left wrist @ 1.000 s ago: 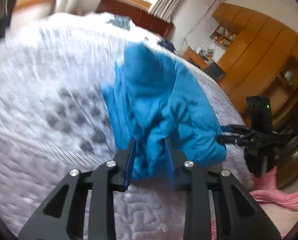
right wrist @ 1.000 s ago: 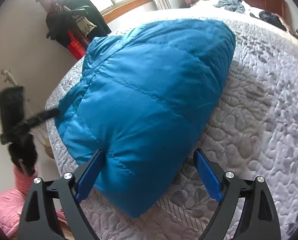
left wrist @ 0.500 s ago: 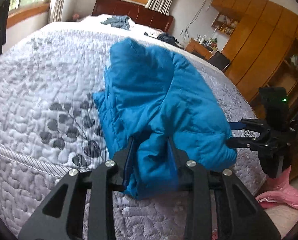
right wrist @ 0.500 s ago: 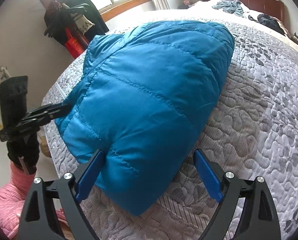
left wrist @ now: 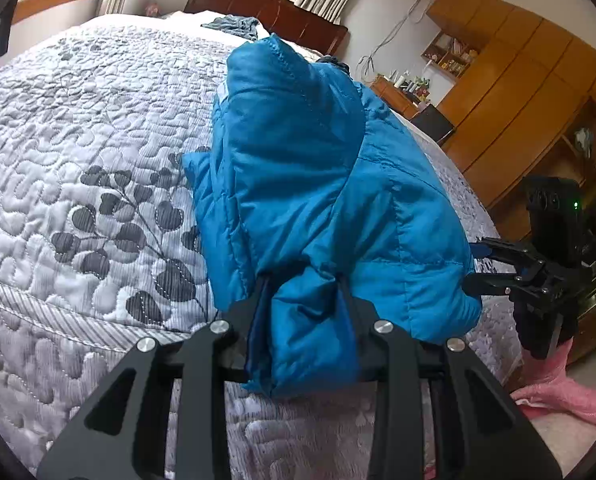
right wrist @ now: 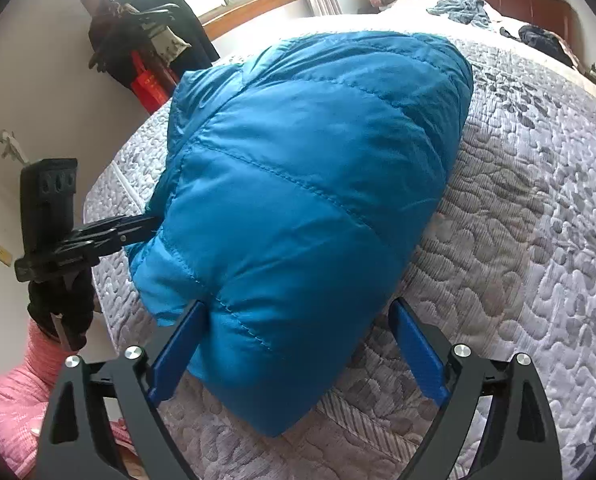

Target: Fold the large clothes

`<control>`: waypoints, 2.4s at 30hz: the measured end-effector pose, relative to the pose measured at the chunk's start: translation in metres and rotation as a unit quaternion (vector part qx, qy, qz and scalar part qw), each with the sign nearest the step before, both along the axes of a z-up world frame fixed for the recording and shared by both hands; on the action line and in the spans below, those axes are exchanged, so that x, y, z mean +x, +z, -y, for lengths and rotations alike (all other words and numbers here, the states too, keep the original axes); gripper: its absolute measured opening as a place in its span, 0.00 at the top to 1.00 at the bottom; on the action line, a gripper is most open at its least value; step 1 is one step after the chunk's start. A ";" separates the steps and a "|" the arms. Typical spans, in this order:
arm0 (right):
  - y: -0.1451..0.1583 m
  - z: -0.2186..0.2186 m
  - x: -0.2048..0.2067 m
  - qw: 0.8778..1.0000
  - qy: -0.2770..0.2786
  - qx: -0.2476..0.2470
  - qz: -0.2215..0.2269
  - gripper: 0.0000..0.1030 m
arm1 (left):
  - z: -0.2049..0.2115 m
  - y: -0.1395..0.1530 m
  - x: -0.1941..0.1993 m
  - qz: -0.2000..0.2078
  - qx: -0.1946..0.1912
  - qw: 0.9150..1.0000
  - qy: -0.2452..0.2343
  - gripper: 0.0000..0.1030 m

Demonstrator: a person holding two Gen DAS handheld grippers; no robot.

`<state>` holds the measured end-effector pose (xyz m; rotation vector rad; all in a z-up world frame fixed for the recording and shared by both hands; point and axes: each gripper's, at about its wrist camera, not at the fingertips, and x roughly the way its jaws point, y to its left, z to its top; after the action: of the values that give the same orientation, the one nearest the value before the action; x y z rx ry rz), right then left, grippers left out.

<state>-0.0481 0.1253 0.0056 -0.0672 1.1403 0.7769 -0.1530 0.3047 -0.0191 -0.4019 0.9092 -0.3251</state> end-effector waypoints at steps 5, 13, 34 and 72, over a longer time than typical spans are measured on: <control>0.005 0.005 0.001 1.000 0.001 0.010 0.003 0.11 | -0.006 0.017 0.001 -0.002 -0.018 1.000 -0.005 0.67; 0.014 0.025 0.021 0.998 -0.019 0.057 -0.014 0.11 | -0.013 0.048 0.014 0.033 0.012 0.999 0.009 0.40; -0.025 0.055 0.114 0.972 -0.065 0.195 -0.118 0.04 | -0.036 0.004 0.121 -0.048 -0.078 0.995 -0.038 0.16; -0.036 0.052 0.104 0.962 -0.042 0.237 -0.126 0.39 | 0.026 -0.055 0.176 -0.030 -0.219 0.968 -0.115 0.38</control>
<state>0.0562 0.0730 -0.0303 0.4908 1.1573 0.9826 0.0230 0.2790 -0.0737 -0.7179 0.9444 -0.7376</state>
